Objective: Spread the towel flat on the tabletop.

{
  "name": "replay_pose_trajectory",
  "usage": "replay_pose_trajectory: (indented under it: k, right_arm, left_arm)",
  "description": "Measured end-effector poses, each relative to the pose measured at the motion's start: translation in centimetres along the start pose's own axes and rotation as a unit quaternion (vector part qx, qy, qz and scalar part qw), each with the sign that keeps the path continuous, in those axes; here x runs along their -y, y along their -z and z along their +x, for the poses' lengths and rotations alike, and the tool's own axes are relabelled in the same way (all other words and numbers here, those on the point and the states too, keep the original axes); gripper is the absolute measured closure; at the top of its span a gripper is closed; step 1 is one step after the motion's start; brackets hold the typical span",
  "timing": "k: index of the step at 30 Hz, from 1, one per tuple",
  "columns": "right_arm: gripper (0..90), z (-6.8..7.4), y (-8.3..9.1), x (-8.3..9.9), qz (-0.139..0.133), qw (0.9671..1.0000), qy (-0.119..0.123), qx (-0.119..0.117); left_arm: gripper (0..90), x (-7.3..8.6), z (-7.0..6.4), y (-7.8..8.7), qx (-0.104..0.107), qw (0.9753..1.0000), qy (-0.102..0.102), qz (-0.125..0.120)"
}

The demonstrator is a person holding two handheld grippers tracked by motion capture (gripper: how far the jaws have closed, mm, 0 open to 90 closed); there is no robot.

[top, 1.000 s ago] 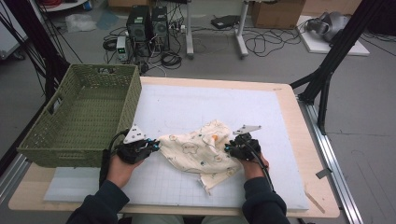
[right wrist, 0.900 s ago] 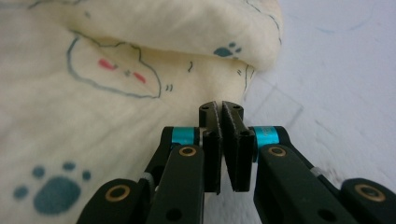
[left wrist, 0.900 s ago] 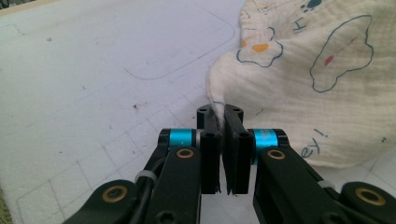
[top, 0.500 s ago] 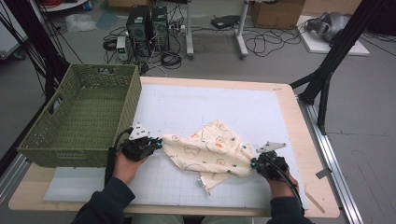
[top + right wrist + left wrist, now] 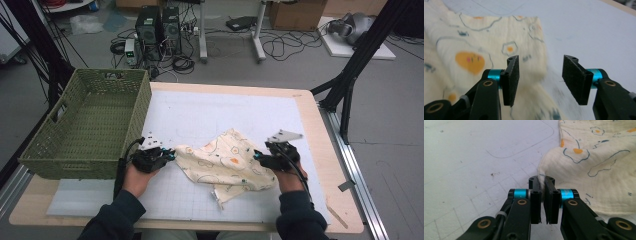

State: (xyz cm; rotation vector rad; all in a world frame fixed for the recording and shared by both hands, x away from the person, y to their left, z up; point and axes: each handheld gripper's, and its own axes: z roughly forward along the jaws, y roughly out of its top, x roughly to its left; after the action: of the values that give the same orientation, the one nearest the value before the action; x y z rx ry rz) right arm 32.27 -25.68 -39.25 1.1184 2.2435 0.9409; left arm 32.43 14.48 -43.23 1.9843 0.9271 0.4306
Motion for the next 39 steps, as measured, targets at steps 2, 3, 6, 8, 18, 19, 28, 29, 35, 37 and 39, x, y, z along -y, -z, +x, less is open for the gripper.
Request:
replay_pose_trajectory:
  k: [2, 3, 6, 8, 18, 19, 28, 29, 35, 37, 39]
  right_arm:
    - [46.7, 0.3, -2.0, -1.5, 0.009, 0.9997, 0.017, -0.012]
    - [46.7, 0.5, -3.0, -2.1, 0.014, 0.9994, 0.025, -0.021]
    - [45.8, 0.9, -5.8, -3.7, 0.029, 0.9976, 0.04, -0.048]
    - [42.7, 1.0, -7.6, -4.5, 0.039, 0.9967, 0.042, -0.058]
    - [60.1, 0.9, -13.8, -6.9, 0.082, 0.9898, 0.038, -0.11]
    - [73.1, 0.8, -13.8, -7.1, 0.088, 0.9896, 0.032, -0.11]
    - [87.7, -1.8, -13.6, -7.0, 0.096, 0.9939, 0.017, -0.05]
    - [87.7, -2.1, -13.5, -6.9, 0.097, 0.9945, 0.012, -0.039]
    - [87.6, -4.5, -11.9, -6.4, 0.093, 0.9929, -0.02, 0.071]
    - [87.0, -4.9, -11.5, -6.3, 0.088, 0.9926, -0.028, 0.079]
    - [80.2, -4.9, -11.0, -6.1, 0.075, 0.9939, -0.037, 0.072]
  left_arm:
    - [84.2, 0.0, 0.0, 0.1, 0.003, 1.0, -0.001, -0.001]
    - [84.2, 0.1, -0.1, 0.0, 0.003, 1.0, 0.001, -0.003]
    - [84.2, 0.1, -0.1, 0.0, 0.005, 1.0, -0.004, 0.0]
    - [84.2, 0.2, -0.1, 0.0, 0.005, 1.0, -0.005, -0.001]
    - [84.7, 0.1, 0.0, -0.2, -0.006, 0.9999, -0.003, -0.015]
    - [84.8, 0.1, 0.0, -0.2, -0.007, 0.9999, -0.002, -0.015]
    - [84.8, -0.9, -0.5, -1.5, -0.014, 0.9996, 0.009, -0.024]
    - [81.0, -1.1, -0.6, -1.8, -0.02, 0.9994, 0.013, -0.027]
    - [55.3, -1.3, -0.5, -2.1, -0.03, 0.9978, 0.049, -0.034]
    - [52.4, -1.3, -0.3, -2.1, -0.03, 0.9974, 0.055, -0.034]
    - [52.2, -1.3, -0.3, -2.2, -0.022, 0.9968, 0.066, -0.04]
